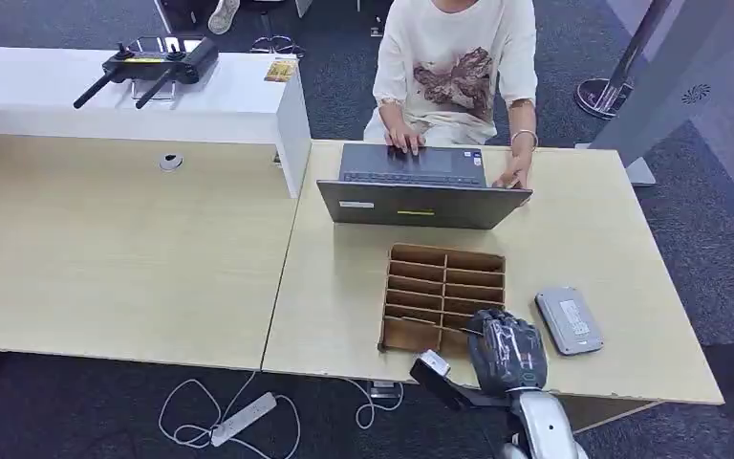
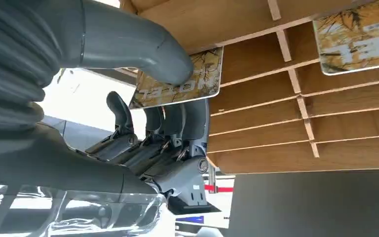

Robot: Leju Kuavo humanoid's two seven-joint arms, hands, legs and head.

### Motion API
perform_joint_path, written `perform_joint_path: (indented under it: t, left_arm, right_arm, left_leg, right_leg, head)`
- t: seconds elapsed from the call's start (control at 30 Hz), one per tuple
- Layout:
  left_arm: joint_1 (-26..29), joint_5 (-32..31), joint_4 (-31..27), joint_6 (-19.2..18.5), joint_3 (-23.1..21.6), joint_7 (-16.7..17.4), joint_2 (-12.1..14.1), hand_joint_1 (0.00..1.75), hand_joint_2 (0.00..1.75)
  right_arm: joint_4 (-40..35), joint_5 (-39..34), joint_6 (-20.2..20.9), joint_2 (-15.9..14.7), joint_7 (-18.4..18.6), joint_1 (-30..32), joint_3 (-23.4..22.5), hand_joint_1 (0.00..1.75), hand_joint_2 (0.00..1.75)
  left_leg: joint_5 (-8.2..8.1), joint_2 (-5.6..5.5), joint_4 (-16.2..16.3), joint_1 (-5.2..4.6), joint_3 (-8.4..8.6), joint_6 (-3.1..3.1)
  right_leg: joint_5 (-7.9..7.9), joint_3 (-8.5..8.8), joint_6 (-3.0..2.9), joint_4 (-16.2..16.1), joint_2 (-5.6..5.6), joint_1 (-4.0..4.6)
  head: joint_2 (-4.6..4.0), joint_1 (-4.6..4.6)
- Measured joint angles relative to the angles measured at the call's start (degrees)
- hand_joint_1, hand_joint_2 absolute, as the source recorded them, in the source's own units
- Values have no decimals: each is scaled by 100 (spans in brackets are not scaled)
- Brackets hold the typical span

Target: Pass the card to the sensor for recognition and then transmit it.

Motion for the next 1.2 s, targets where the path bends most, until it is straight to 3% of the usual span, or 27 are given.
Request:
perform_joint_path:
  t: [0.4, 0.5, 0.53, 0.57, 1.0, 1.2]
  left_arm:
    - [3, 4, 0, 4, 0, -11, 0, 0, 0]
    - [5, 2, 0, 4, 0, -13, 0, 0, 0]
    - [5, 0, 0, 4, 0, -13, 0, 0, 0]
    - [5, -4, 0, 4, 0, -13, 0, 0, 0]
    - [4, -74, 0, 4, 0, -13, 0, 0, 0]
    - [4, -83, 0, 2, 0, -15, 0, 0, 0]
  right_arm:
    - [59, -81, -63, 0, -4, -55, 22, 143, 175]
    - [57, -81, -74, 0, -4, -53, 22, 155, 175]
    - [57, -81, -87, 0, -4, -53, 20, 173, 175]
    - [55, -81, -102, 0, -4, -51, 20, 175, 175]
    - [-20, -9, -286, 0, -70, 0, 20, 175, 175]
    - [-120, -348, -389, 0, -330, 44, 20, 175, 175]
  left_leg:
    - [0, 0, 0, 0, 0, 0]
    - [0, 0, 0, 0, 0, 0]
    - [0, 0, 0, 0, 0, 0]
    - [0, 0, 0, 0, 0, 0]
    - [0, 0, 0, 0, 0, 0]
    - [0, 0, 0, 0, 0, 0]
  right_leg:
    - [0, 0, 0, 0, 0, 0]
    - [0, 0, 0, 0, 0, 0]
    - [0, 0, 0, 0, 0, 0]
    - [0, 0, 0, 0, 0, 0]
    - [0, -1, 0, 0, 0, 0]
    - [0, -1, 0, 0, 0, 0]
  head:
    - [0, 0]
    - [0, 0]
    - [0, 0]
    - [0, 0]
    - [0, 0]
    - [0, 0]
